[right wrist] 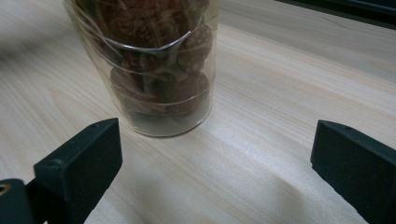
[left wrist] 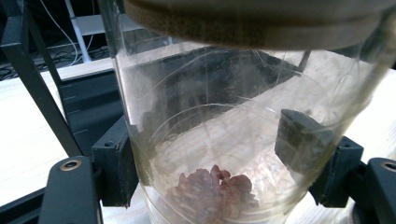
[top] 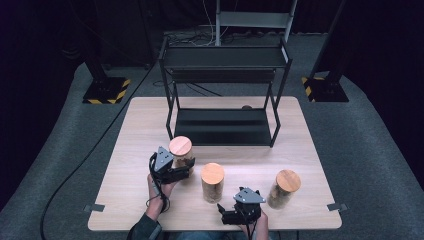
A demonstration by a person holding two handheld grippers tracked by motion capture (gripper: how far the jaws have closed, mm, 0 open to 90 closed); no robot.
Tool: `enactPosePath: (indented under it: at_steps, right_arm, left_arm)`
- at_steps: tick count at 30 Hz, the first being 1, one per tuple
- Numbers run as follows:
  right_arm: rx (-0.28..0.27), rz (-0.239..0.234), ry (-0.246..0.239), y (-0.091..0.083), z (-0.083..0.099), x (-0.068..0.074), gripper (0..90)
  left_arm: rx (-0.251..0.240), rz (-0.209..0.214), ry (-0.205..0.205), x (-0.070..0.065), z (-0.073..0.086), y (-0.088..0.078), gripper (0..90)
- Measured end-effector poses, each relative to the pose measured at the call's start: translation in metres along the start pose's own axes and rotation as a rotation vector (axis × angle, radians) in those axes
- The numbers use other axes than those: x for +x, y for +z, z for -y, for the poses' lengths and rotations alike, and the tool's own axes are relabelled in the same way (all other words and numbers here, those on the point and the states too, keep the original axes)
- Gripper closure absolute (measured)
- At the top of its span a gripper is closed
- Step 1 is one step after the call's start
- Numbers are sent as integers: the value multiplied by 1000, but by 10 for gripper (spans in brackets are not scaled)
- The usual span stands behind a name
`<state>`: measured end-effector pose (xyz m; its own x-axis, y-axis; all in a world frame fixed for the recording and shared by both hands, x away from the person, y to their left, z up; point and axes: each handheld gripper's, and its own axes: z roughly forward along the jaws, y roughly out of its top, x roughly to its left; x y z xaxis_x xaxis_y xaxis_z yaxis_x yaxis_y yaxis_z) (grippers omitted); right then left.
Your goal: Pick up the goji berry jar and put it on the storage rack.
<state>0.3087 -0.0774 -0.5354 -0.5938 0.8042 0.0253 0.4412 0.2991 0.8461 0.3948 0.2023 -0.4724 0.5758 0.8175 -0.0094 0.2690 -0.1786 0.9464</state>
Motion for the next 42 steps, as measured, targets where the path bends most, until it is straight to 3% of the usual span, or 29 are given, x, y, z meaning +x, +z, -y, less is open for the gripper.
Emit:
enactPosePath:
  at_steps: [42]
  right_arm:
    - [5,-3,-1,0,0,0,15]
  left_arm:
    - [8,0,10,10,-10,19,245]
